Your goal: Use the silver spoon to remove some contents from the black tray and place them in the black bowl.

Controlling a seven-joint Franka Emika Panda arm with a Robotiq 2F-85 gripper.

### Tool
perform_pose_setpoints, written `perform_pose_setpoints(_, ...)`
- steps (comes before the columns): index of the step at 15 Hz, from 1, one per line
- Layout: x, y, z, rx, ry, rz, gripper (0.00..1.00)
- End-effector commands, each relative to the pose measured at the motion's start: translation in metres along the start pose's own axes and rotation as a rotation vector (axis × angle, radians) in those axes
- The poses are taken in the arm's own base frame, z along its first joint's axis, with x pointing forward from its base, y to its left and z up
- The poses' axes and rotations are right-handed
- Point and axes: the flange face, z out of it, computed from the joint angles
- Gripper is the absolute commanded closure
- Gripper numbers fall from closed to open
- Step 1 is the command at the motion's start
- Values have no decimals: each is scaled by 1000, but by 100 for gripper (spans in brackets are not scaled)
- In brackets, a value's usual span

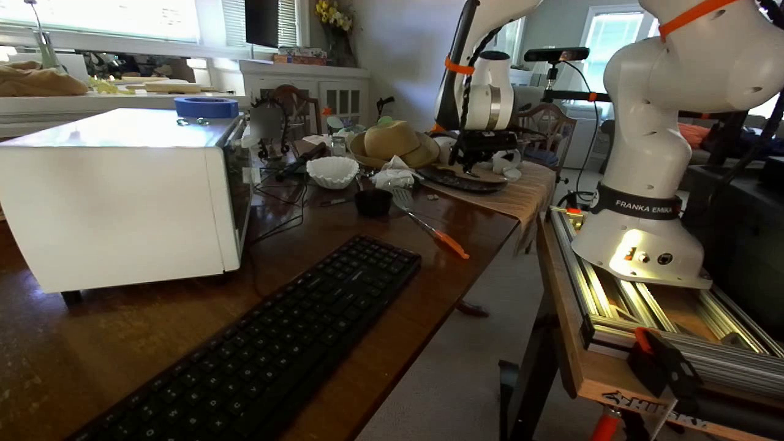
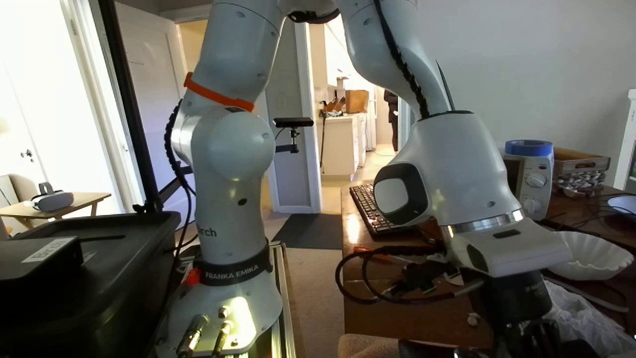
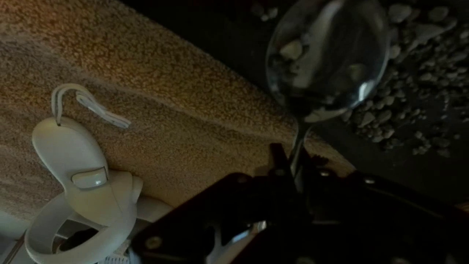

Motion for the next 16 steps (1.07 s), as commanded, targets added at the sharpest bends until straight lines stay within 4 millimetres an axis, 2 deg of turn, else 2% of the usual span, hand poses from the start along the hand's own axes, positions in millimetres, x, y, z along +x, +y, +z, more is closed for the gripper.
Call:
perform_pose_setpoints(1, 24, -17, -9, -41, 21, -28, 98)
perform_pose_setpoints(3, 42, -30, -23, -52, 12, -38, 98)
perform_pose_setpoints(7, 79, -61, -64, -92, -26, -41, 98)
perform_pose_setpoints(9, 93, -84, -86, -121, -25, -52, 98)
perform_pose_setpoints(12, 101, -113, -108, -144, -20, -55, 98)
perform_pose_setpoints(14, 94, -130, -119, -139, -21, -62, 98)
perform_pose_setpoints(15, 100, -120, -109, -117, -15, -68, 91)
perform_pose_setpoints(16, 98, -128, -113, -116, -11, -69, 91)
